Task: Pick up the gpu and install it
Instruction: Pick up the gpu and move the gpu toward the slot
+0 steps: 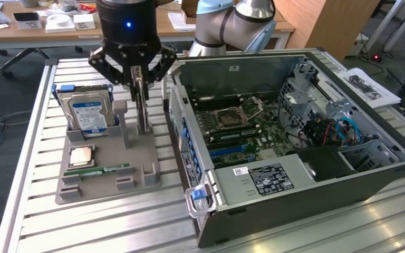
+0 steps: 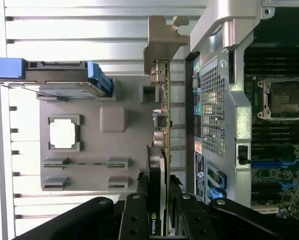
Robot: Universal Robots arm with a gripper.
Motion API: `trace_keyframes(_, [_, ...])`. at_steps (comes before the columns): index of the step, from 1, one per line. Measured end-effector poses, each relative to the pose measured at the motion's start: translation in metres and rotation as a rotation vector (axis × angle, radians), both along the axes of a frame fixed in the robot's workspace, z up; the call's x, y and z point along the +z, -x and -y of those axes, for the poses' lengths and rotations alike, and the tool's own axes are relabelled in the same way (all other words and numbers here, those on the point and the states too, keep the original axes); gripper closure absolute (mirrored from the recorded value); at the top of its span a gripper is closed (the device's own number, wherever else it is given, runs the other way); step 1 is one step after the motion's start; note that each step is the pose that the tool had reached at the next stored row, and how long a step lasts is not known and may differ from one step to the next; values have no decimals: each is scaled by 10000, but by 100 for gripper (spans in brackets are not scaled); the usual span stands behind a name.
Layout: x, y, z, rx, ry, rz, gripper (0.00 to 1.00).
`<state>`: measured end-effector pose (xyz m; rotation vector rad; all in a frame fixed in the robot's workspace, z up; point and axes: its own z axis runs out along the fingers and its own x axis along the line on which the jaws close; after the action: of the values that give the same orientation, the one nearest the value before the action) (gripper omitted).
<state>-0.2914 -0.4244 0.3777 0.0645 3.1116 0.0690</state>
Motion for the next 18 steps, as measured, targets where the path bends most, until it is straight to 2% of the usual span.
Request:
trace_keyframes(6, [217, 0, 0, 0, 0, 0, 73])
trace_keyframes(18, [533, 0, 0, 0, 0, 0, 73])
